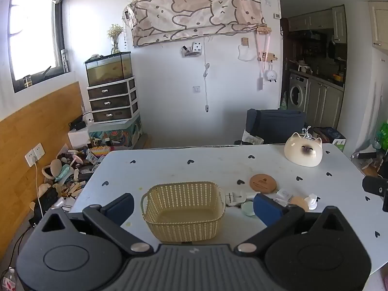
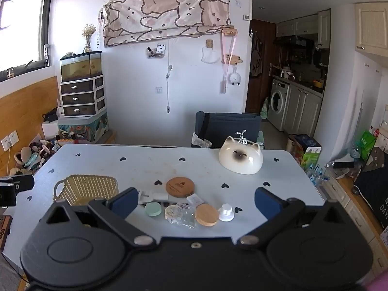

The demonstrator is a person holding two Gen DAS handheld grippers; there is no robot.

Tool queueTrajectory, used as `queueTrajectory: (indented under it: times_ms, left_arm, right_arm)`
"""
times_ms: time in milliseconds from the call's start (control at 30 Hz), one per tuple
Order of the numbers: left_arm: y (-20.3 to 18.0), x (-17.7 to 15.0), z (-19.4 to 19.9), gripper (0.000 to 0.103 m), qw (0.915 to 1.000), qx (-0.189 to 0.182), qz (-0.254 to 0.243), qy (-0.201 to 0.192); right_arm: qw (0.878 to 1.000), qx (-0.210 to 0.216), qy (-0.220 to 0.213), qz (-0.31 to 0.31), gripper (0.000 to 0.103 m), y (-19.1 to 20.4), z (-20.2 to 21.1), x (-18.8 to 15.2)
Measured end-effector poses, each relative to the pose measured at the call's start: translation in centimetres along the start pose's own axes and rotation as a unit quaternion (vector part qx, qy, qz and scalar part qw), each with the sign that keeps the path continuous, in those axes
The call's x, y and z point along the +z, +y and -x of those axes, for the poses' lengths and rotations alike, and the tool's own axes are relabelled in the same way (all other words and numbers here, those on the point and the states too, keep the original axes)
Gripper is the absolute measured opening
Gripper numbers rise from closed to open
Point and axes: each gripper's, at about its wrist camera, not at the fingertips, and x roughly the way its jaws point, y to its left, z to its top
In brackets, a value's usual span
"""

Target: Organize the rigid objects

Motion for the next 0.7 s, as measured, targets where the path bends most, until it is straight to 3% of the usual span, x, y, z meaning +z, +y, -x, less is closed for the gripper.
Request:
queueTrajectory:
  times_ms: [700]
  left_arm:
    - [0.01,0.01,0.0,0.103,1.0,-0.002,0.003,0.0]
  right_arm:
    - [1.0,0.0,-0.001,0.001,0.103,0.22,0.21,0.01]
